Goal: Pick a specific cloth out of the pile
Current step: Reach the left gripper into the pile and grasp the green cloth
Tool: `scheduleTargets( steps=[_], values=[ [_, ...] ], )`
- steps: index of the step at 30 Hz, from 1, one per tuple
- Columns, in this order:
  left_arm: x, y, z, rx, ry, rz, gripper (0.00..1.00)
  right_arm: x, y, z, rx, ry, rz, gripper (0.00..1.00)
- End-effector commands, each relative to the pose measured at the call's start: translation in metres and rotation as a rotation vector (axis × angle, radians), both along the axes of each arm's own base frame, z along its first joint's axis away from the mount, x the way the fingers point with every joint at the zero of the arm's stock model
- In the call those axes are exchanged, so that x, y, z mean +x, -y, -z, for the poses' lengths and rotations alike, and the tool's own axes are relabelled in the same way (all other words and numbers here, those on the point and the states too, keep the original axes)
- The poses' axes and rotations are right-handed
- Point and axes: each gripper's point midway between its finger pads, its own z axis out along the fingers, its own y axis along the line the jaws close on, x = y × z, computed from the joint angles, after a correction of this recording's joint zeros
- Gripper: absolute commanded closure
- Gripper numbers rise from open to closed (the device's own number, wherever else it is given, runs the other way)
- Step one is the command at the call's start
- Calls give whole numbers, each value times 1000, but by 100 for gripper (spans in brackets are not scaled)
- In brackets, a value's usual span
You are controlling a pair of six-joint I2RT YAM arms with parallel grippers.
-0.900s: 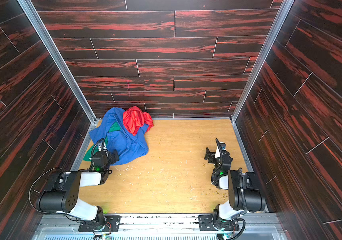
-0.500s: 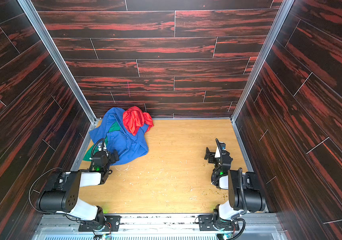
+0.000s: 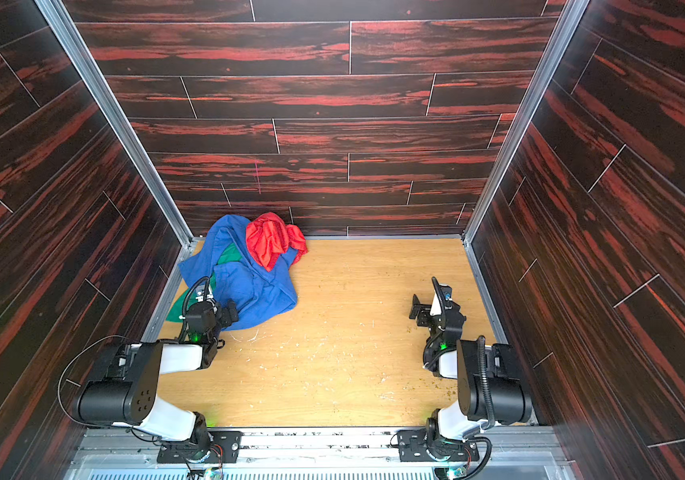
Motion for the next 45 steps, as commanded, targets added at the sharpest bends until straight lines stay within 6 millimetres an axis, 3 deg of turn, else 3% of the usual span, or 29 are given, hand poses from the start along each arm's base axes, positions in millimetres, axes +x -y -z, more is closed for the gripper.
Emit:
scheduleTargets(
  steps=[1,7,11,15,19,22,24,26,27,29,32,35,37,45],
  values=[
    [7,0,-12,9,37,3,1,3,2,-1,0,10,7,2],
    [2,5,-16,8,70,33,1,-15,4,-16,-7,107,35,4],
    [-17,10,-50,22,211,71,1,-30,9,-37,-22,135,104,3],
    [-37,15,-73,-76,104,60,6,-17,-11,-72,-22,81,74,3],
    [-56,26,-113,-218,253,78,8,-10,-69,-122,-46,90,-106,3],
    [-69,8,-137,-267,256,-56,10,-11,-126,-146,17,49,-282,3],
    [-74,-9,-153,-247,204,-155,11,-18,-173,-149,53,4,-418,3],
    [-75,-27,-154,-252,72,-250,12,-31,-225,-142,62,-49,-531,3],
    [-71,-32,-151,-284,0,-269,14,-39,-248,-137,69,-69,-587,3],
    [-56,-38,-128,-421,-151,-269,28,-60,-297,-113,76,-122,-706,3],
    [-36,-43,-89,-603,-265,-267,41,-95,-353,-79,4,-102,-852,3],
    [-28,-58,-54,-704,-341,-331,47,-110,-371,-50,1,-135,-913,2],
    [-25,-69,-31,-737,-392,-384,46,-115,-377,-41,5,-123,-950,2],
    [1,-98,27,-711,-519,-475,40,-130,-394,-42,22,-99,-1030,3]
  ],
)
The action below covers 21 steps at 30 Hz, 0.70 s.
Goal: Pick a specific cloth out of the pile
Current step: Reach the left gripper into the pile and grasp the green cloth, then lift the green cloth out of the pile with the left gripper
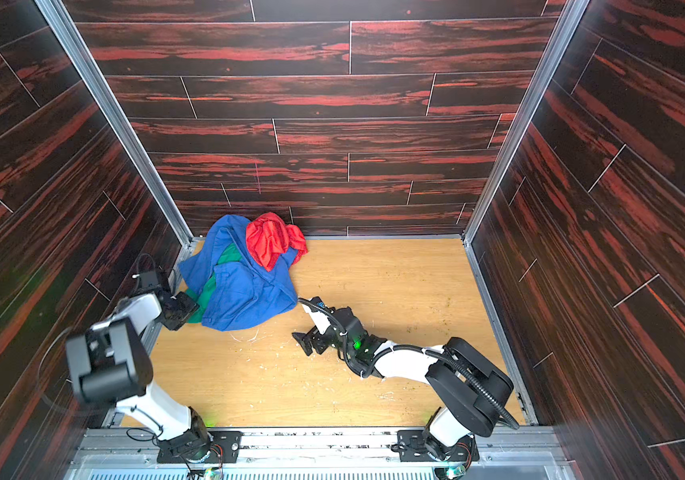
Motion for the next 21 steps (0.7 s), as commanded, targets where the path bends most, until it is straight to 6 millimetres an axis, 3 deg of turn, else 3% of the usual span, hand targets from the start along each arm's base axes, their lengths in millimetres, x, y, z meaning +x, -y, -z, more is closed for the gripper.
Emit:
scheduleTargets(
  steps=[1,12,14,18,19,21],
  values=[
    [13,-13,-1,22,-1,-44,40,-3,-14,-7,34,33,-40,2],
    [16,-27,33,41,-104,-100,44,1,-14,-3,2,44,-32,3],
    [15,-26,39,30,-120,-97,55,1,-14,-3,-2,42,-33,3],
    [17,-21,43,1,-109,-88,95,4,-14,-2,-11,46,-22,3],
    [18,-21,39,-1,-97,-87,100,4,-13,-2,-11,49,-21,2],
    [23,-21,22,1,-54,-86,100,4,-13,-2,-15,50,-16,3]
  ],
)
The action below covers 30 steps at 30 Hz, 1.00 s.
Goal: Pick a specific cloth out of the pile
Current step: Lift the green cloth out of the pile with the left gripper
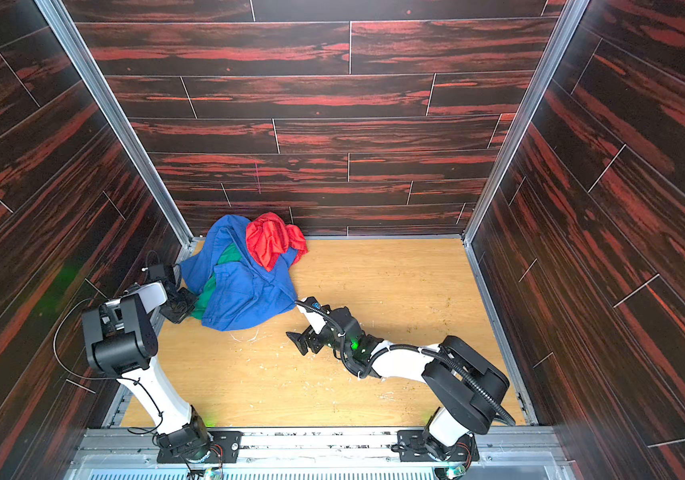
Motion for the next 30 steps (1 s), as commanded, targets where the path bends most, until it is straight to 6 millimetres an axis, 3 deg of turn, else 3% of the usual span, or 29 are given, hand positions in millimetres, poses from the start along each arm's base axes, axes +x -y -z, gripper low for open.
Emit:
scheduleTargets(
  steps=[1,3,6,10,12,15,17,20,22,24,25,27,30],
  values=[
    [0,4,-20,-22,31,-4,100,4,-4,2,-14,10,7,3],
    [10,4,-53,-15,110,3,100,6,-3,2,-9,7,18,2],
    [33,5,-126,-5,292,10,100,10,0,2,0,-6,41,2],
    [58,9,-252,15,599,1,100,29,16,6,20,-73,130,2],
    [71,20,-311,4,750,30,100,41,28,8,40,-120,181,2],
    [91,68,-421,-50,1065,182,100,57,48,15,70,-191,252,2],
    [89,113,-502,-27,1261,292,100,66,59,19,86,-231,295,2],
    [63,200,-611,62,1488,521,100,75,72,24,89,-261,350,2],
    [38,251,-662,95,1634,613,100,81,82,27,93,-284,393,2],
    [23,281,-691,9,1784,623,100,88,94,30,111,-315,437,2],
    [25,292,-695,-71,1822,606,100,91,102,30,123,-327,461,2],
    [27,320,-694,-176,1867,652,100,96,118,26,142,-323,504,2],
    [10,391,-685,-213,1931,853,100,97,140,16,152,-271,565,2]
  ],
)
